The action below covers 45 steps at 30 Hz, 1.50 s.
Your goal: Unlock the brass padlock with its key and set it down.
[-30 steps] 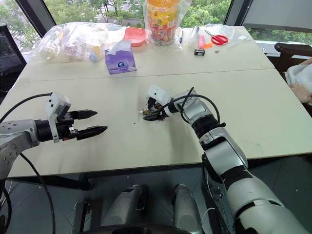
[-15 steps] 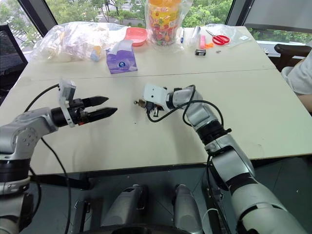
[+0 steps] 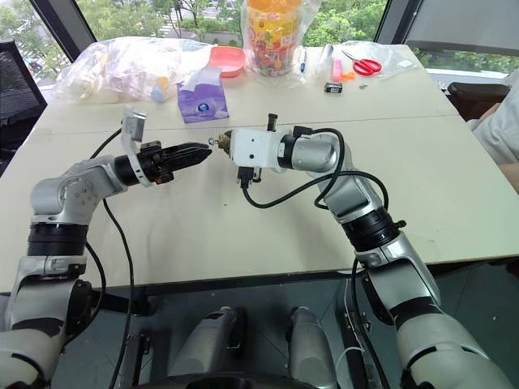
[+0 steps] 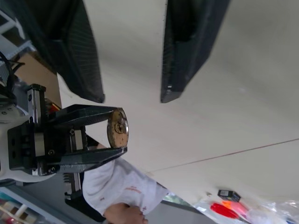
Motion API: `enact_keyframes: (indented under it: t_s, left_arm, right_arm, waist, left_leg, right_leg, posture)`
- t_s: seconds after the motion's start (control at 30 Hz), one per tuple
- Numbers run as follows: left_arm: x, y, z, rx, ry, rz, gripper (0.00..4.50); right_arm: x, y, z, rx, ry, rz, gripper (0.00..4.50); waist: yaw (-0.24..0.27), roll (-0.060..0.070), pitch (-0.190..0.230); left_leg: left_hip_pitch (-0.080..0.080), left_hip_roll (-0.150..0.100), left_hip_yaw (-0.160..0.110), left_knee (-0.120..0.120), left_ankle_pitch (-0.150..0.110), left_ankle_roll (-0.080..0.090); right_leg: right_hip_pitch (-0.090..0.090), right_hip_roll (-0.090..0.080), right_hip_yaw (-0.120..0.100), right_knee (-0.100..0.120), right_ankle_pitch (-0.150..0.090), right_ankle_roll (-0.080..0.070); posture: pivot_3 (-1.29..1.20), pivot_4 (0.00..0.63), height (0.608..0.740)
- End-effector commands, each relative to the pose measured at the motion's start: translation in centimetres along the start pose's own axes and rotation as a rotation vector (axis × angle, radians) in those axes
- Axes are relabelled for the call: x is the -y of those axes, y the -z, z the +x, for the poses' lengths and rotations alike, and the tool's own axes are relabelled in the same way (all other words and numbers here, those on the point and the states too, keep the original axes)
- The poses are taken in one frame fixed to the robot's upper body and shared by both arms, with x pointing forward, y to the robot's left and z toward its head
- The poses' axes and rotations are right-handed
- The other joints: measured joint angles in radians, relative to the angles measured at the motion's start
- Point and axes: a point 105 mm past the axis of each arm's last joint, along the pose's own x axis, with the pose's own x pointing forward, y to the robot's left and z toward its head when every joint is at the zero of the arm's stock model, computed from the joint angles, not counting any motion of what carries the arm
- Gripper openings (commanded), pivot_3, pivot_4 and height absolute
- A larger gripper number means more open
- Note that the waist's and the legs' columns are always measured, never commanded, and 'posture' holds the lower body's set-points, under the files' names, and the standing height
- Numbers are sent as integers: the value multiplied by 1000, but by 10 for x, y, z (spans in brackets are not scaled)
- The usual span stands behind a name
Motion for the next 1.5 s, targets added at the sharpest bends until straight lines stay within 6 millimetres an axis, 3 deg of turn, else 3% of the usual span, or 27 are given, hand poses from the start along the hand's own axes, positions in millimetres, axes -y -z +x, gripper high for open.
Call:
enact_keyframes:
  t_s: [0.03,0.5,0.63,0.93,1.07,1.23,1.5]
  left_arm:
    - [4,-16,3,41,33,41,1384]
    - [4,-21,5,74,56,21,1384]
    - [5,-18,4,64,65,18,86]
    - [3,-16,9,48,50,64,34]
    - [-1,-11,16,-40,2,269,34]
    - [4,-12,29,-119,-3,664,34]
    - [10,-4,36,-170,68,925,34]
  right_arm:
    - [10,-15,-5,34,45,-39,712]
    - [2,-14,-4,18,22,-53,712]
    - [2,-16,-4,27,23,-51,712]
    - [0,-18,-3,33,11,-47,712]
    - [-4,-18,-3,32,-7,-41,712]
    - [-5,-18,-3,29,-19,-30,712]
    - [-8,-15,-3,20,-34,-16,712]
  waist:
    - [0,0,0]
    - [0,0,0]
    - [0,0,0]
    - [0,0,0]
    - [2,0,0]
    - [2,0,0]
    - [1,0,0]
  left_leg:
    - [0,0,0,0,0,0]
    - [0,0,0,1,0,0]
    - [0,0,0,1,0,0]
    - [0,0,0,1,0,0]
    - [0,0,0,1,0,0]
    - [0,0,0,1,0,0]
    - [0,0,0,1,0,0]
  right_leg:
    - [0,0,0,0,0,0]
    - [0,0,0,0,0,0]
    - [0,0,0,0,0,0]
    - [0,0,0,0,0,0]
    - [1,0,0,0,0,0]
    - [1,0,0,0,0,0]
    - [0,0,0,0,0,0]
  posture:
    - [0,150,740]
    - [0,150,740]
    - [0,150,740]
    - [0,150,740]
    - [0,150,740]
    - [0,150,740]
    - [0,150,740]
